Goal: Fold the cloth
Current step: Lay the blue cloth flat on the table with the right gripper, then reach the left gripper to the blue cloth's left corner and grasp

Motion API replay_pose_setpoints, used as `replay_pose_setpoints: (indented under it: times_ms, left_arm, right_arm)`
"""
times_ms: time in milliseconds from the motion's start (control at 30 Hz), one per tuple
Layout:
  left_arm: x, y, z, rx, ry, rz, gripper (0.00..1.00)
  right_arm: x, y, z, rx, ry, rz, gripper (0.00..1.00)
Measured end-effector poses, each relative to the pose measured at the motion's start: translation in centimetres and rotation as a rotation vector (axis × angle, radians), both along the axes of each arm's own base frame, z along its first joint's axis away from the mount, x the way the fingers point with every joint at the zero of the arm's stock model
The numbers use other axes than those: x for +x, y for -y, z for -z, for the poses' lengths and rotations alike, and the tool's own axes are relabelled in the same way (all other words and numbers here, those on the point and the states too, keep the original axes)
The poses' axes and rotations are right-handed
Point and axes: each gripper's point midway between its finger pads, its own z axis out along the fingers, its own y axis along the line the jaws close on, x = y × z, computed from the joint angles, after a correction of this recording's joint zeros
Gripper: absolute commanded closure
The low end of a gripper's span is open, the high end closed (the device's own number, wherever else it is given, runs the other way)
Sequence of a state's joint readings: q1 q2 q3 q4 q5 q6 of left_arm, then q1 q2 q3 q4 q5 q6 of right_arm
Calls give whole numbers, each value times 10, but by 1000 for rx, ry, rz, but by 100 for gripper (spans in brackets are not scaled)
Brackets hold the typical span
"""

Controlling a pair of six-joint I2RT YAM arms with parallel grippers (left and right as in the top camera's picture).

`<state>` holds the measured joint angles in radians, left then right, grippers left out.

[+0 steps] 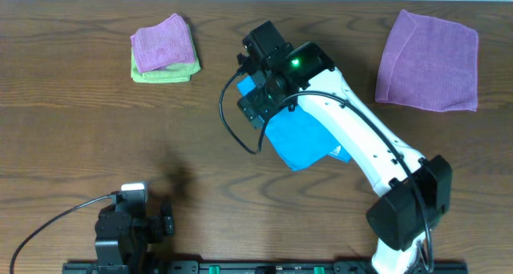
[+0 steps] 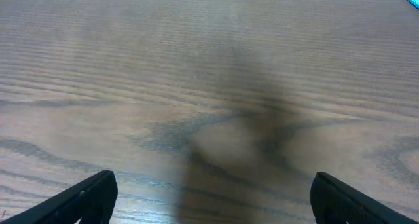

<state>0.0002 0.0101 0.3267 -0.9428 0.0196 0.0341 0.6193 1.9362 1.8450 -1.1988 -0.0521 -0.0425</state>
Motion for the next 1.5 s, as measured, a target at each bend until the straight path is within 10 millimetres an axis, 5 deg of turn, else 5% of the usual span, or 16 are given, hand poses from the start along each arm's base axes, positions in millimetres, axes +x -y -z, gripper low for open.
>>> replay_pose_setpoints:
  times_ms: [167,433,933,1200,1400,1500]
  left_arm:
    - [0,0,0,0,0,0,5]
    - [0,0,0,0,0,0,5]
    - [14,5,-8,-20,68,18,5]
    - [56,30,-93,-408,443,-13,5]
    - [61,40,-158,-686,654,-2,5]
    - [58,51,-169,-857,644,19,5]
  right_arm:
    - [-4,3,0,58,-66,5,1]
    - [5,52,4,34,-135,79,1]
    - [5,59,4,38,-149,74,1]
    - [4,59,4,38,-156,79,1]
    - [5,58,4,53,-167,143,1]
    - [1,53,3,93,-207,211,1]
